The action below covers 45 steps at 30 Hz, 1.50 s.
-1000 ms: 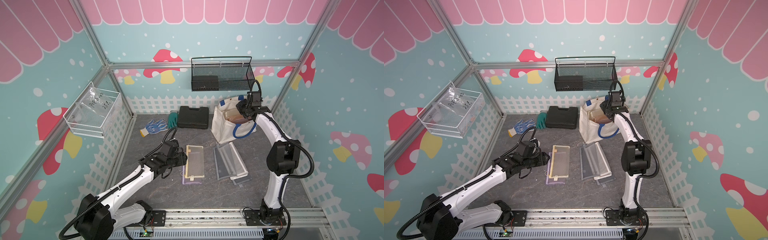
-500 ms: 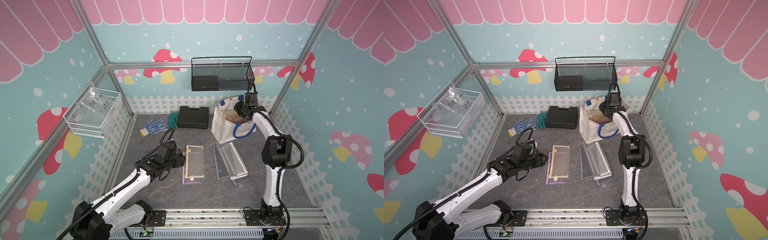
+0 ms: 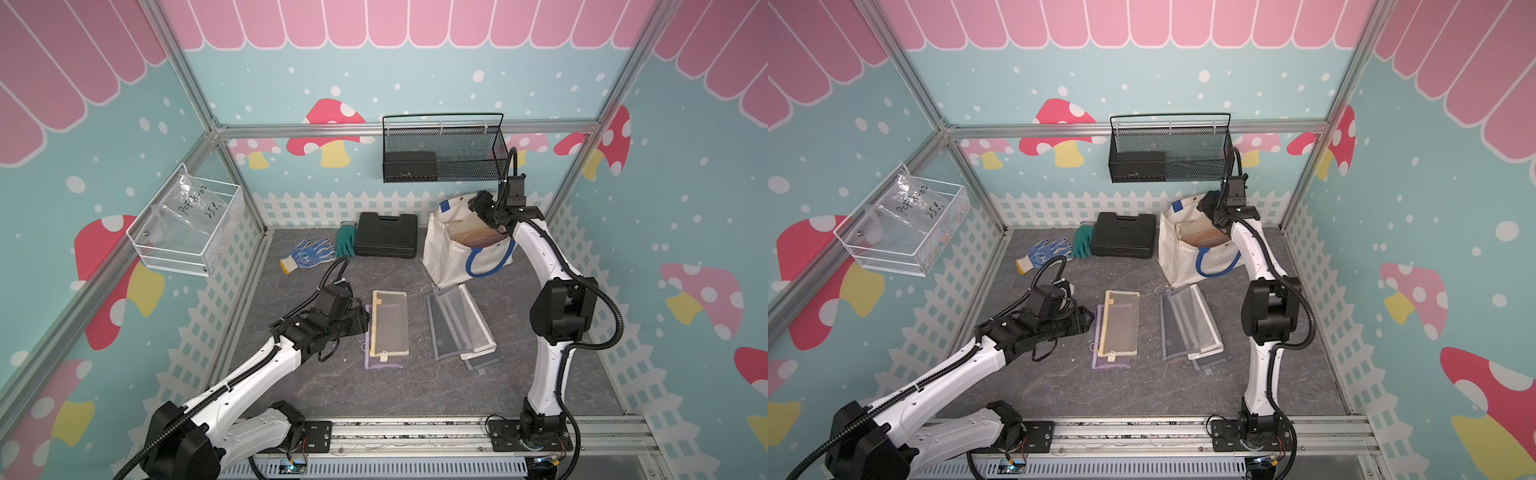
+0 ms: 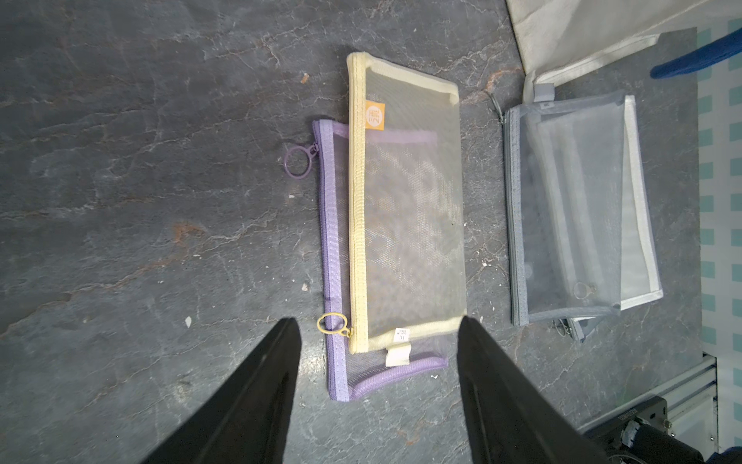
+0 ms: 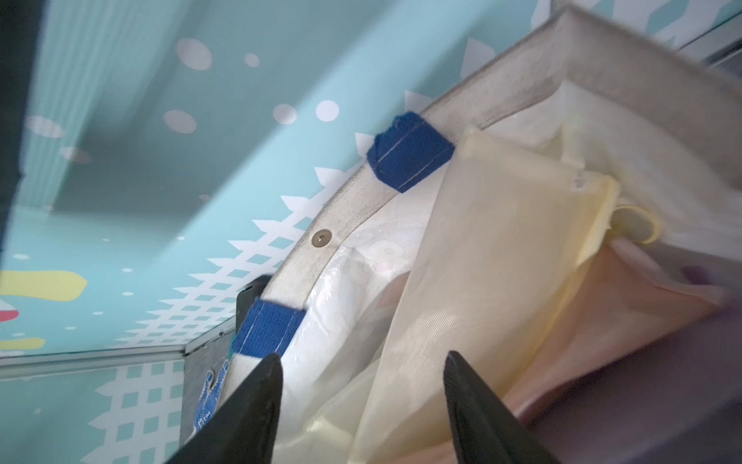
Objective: Put the pencil pouch into the canvas bag
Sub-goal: Place the pencil pouch in the canvas bag, then pick up the pencil pouch.
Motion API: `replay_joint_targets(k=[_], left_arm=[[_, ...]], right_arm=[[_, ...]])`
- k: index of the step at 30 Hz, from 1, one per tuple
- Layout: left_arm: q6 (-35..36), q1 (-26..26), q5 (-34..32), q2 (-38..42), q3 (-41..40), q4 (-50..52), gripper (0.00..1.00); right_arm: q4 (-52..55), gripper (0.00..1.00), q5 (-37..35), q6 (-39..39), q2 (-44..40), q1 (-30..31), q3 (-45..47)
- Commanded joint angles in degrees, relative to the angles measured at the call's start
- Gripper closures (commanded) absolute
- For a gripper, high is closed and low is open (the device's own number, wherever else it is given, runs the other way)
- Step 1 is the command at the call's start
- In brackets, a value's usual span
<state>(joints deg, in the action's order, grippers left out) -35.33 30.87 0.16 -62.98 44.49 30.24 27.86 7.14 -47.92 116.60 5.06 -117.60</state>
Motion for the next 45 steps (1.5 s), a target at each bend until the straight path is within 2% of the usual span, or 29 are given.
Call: replay_joint_targets(k=[1,7,11,13,16,18,22,26,33,38,45], left_arm=[[0.5,-0.2,-0.2,-1.1,1.0,0.5,0.36],[0.6,-1.0,0.6,-4.8,3.7,3.1,0.36],[-0.8,-3.7,6.1,-8.4,3.4,2.1,0.36],[-0.4,-3.9,7.6,-10.7,3.8,1.8,0.36],[-0.3,-4.3,9.9,-14.5,4.4,0.4,0.36],[-0.9,-5.3,12.1,-17.2,4.5,-1.7,0.36],[-1.0,-5.6,14.0,-21.1,6.7,-4.7,0.37],[-1.0,-5.6,13.8,-26.2,9.3,-7.1,0.41],[-2.8,-5.7,14.4,-33.5,10.6,-11.3,0.46],[-4.6,-5.7,15.8,-36.1,9.1,-14.8,0.48],[-7.9,-5.6,17.9,-36.6,5.2,-20.1,0.56]], right_arm=[[2.5,0.3,0.1,6.1,-4.6,-0.2,-1.1],[8.3,0.28,0.1,17.5,-11.8,2.2,2.8],[9.2,0.26,-1.8,24.8,-21.1,10.4,16.0],[8.5,0.26,-0.7,25.1,-25.1,15.1,23.4],[5.2,0.25,5.3,22.5,-27.7,21.2,33.7],[1.5,0.25,7.4,21.2,-27.4,25.5,39.0],[-4.2,0.25,13.6,19.2,-22.7,29.4,43.3],[-11.5,0.26,16.8,15.5,-17.2,29.8,48.1],[-17.1,0.28,19.5,11.5,-11.5,29.8,51.9],[-20.9,0.29,21.3,9.4,-9.9,29.4,56.0],[-32.8,0.33,27.5,3.2,-8.3,28.0,63.6]])
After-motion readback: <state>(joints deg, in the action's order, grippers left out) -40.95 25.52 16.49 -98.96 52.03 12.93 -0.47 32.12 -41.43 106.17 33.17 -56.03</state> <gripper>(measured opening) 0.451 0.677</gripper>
